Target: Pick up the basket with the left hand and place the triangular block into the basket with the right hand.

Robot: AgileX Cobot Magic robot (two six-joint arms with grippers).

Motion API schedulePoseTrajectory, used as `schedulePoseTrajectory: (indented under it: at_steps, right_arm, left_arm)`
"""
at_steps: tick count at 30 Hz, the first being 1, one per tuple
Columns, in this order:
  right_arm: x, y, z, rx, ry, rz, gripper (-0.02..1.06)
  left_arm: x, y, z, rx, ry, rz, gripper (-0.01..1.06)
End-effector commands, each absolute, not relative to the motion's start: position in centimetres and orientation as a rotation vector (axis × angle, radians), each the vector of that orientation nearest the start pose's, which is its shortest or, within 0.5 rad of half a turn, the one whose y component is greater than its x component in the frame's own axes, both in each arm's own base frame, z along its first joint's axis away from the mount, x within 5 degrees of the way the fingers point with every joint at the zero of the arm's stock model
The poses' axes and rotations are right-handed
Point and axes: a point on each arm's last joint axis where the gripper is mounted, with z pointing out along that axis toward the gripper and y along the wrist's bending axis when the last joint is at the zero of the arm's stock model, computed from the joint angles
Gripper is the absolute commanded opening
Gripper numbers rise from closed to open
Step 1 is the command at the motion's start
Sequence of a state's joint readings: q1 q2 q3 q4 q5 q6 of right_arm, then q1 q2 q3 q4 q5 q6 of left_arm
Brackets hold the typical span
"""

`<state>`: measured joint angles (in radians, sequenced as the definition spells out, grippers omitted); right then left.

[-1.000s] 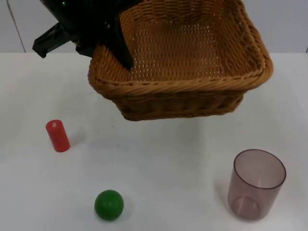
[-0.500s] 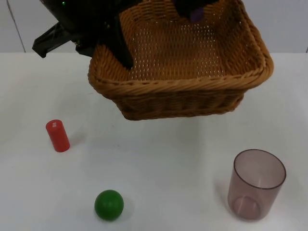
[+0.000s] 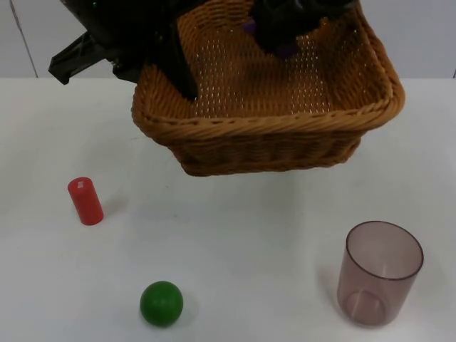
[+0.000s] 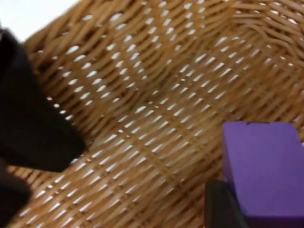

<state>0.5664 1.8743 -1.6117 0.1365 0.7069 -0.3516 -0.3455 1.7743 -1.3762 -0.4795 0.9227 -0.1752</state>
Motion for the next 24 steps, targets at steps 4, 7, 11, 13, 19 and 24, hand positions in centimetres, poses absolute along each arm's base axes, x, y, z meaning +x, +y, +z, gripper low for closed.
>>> schedulePoseTrajectory:
  at_steps: [4,7,11,13,19,24]
  right_arm:
    - [35.5,24.3,29.1,-1.033,2.219,0.245,0.35]
    - [35.5,24.2,29.1,-1.036,2.223,0.245,0.61]
    - [35.4,24.2,29.2,-1.049,2.225,0.240,1.06]
    - [35.3,24.1,29.4,-1.052,2.223,0.240,1.05]
    - [34.1,23.2,32.1,-1.071,2.169,0.210,1.05]
    - [32.1,21.3,35.7,-1.018,2.163,0.167,1.05]
  left_arm:
    - [33.9,-16.2,26.3,-0.107,2.818,-0.771,0.00]
    - [33.9,-16.2,26.3,-0.107,2.818,-0.771,0.00]
    - [33.9,-16.2,26.3,-0.107,2.818,-0.771,0.00]
    - [33.9,-16.2,26.3,-0.107,2.818,-0.771,0.00]
    - [33.9,-16.2,26.3,-0.107,2.818,-0.771,0.00]
    - [33.9,-16.2,26.3,-0.107,2.818,-0.771,0.00]
